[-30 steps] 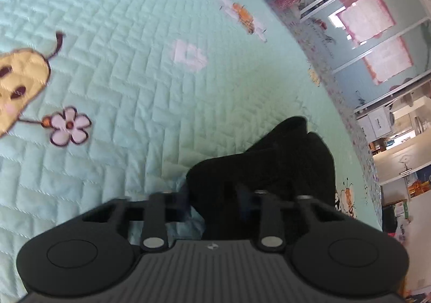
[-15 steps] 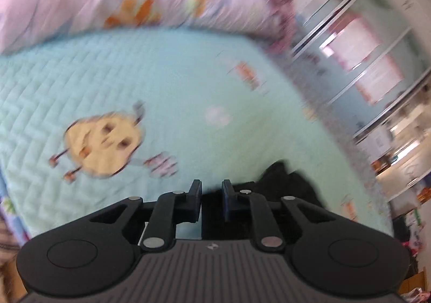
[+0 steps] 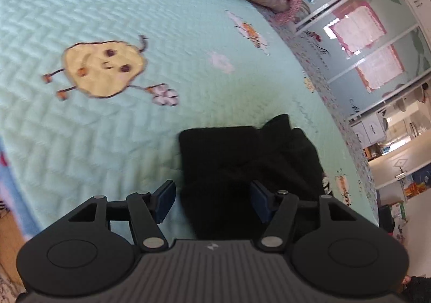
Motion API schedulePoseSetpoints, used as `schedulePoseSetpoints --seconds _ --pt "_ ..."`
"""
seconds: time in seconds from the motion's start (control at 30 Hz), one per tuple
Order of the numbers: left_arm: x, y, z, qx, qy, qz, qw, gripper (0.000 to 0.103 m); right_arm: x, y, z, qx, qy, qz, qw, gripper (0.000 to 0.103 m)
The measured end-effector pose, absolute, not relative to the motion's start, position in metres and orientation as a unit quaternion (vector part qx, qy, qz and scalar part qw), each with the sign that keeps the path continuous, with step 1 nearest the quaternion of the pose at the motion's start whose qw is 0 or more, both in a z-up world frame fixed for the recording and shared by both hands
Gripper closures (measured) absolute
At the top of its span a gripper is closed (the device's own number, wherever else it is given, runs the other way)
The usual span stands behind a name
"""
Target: Fold clothes
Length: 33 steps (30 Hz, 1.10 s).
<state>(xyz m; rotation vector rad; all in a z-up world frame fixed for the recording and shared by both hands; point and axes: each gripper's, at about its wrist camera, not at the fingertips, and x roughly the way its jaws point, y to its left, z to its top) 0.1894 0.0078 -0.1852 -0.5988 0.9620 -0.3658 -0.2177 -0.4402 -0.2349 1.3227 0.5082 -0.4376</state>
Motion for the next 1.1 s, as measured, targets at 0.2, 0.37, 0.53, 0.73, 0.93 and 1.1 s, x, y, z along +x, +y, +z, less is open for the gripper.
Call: schedulePoseSetpoints --seconds 0.2,0.37,0.53,0.73,0.93,1.1 --pt "0.195 -0.01 -0.182 -0.261 0.454 -0.168 0.835 0.058 -0.247 -0.451 -0.246 0.642 0.193 -0.226 0.706 0.04" --pt "0.188 -0.008 -0.17 -0.254 0.438 -0.185 0.842 0.077 -0.265 -0.458 -0.249 0.652 0.171 -0.238 0.699 0.04" --pt "0.188 -0.011 -0.163 -0.24 0.435 -0.194 0.846 0.08 -0.29 -0.47 -0.252 0.661 0.135 -0.261 0.69 0.04" --pt "0.19 -0.017 -0.179 -0.245 0.46 -0.17 0.836 0.038 -0.305 -0.471 -0.265 0.685 0.101 -0.269 0.67 0.04" --pt "0.193 -0.027 -0.188 -0.237 0.47 -0.164 0.834 0.035 -0.308 -0.467 -0.272 0.671 0.084 -0.278 0.682 0.039" --pt "0.197 -0.034 -0.186 -0.229 0.467 -0.164 0.838 0.046 -0.301 -0.472 -0.27 0.668 0.068 -0.282 0.685 0.034"
